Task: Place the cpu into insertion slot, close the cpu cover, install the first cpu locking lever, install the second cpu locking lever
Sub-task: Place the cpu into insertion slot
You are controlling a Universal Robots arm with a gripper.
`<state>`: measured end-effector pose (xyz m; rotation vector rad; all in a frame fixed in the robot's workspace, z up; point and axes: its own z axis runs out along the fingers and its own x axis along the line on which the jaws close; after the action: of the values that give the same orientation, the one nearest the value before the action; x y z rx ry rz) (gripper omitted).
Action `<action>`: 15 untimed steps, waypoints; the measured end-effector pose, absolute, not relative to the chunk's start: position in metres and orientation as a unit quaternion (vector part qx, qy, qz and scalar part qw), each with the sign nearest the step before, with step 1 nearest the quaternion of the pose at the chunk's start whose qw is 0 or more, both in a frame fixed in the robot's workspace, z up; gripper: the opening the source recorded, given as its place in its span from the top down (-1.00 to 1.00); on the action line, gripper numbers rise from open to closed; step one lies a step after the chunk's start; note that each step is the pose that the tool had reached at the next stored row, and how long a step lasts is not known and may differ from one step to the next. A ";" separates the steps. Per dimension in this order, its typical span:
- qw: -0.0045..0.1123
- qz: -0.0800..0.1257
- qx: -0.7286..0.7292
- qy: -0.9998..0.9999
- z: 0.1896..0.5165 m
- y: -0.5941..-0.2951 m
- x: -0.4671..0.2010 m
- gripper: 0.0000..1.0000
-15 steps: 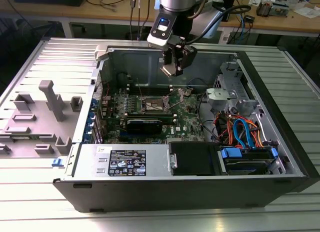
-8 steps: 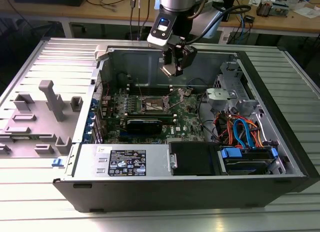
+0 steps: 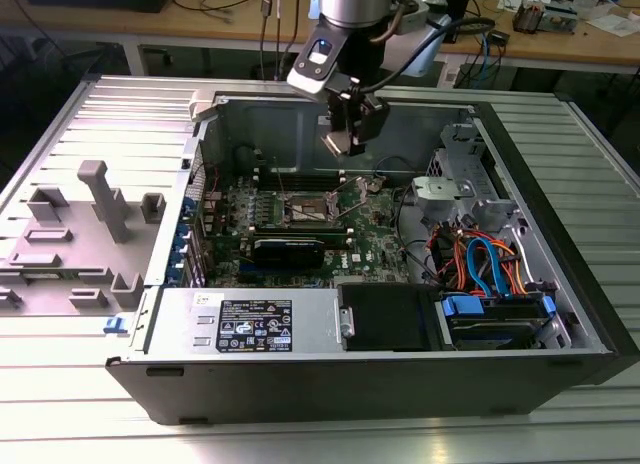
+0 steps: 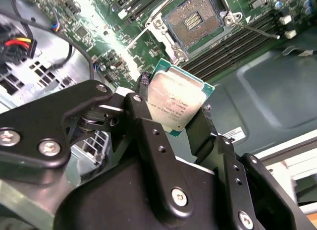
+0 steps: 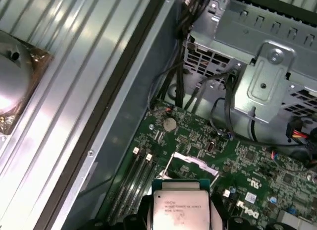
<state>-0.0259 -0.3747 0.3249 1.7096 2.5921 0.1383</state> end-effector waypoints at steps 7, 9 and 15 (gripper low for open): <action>0.020 0.043 0.605 0.795 0.320 -0.375 -0.026 -0.09; 0.020 0.043 0.607 0.793 0.320 -0.375 -0.026 -0.09; 0.020 0.043 0.608 0.793 0.320 -0.375 -0.026 -0.09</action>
<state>-0.0259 -0.3747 0.3202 1.8851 2.4596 0.1335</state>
